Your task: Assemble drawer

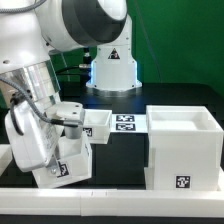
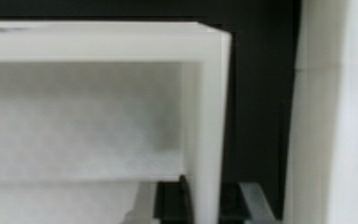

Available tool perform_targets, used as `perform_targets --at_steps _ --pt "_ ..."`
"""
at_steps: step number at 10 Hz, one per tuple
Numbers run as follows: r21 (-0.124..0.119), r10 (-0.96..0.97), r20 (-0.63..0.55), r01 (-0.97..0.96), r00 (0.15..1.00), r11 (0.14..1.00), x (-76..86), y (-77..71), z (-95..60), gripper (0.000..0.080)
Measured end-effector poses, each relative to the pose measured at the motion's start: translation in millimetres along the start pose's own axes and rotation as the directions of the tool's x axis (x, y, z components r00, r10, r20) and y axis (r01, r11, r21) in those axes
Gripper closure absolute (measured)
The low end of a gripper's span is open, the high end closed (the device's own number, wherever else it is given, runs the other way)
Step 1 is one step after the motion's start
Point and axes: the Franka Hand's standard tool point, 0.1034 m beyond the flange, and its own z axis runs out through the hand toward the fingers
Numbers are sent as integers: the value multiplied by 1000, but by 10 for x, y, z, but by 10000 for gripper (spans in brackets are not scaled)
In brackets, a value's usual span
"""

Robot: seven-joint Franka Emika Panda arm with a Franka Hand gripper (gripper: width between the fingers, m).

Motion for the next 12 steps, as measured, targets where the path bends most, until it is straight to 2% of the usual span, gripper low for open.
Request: perform_targets --at_steps 2,3,4,5,6,7,8,10,11,12 --pt "3 17 6 -17 1000 1000 -24 -3 11 761" --pt "3 13 6 -13 1000 1000 -27 -3 13 587" --pt "2 10 6 -10 1000 1000 -31 -3 15 451" --pt "2 -8 6 8 1000 1000 -34 -4 16 451" --pt "-11 -36 19 37 999 999 -51 8 4 268" --pt "-35 -40 50 42 998 999 -92 7 -77 187" --pt "-29 -122 55 124 991 992 -130 -29 -198 187" --pt "-57 -368 71 372 927 926 -277 -29 -381 152" --pt "-51 -426 57 429 903 902 -339 -42 -383 152" --pt "-45 -475 65 478 878 877 -326 -35 -362 150"
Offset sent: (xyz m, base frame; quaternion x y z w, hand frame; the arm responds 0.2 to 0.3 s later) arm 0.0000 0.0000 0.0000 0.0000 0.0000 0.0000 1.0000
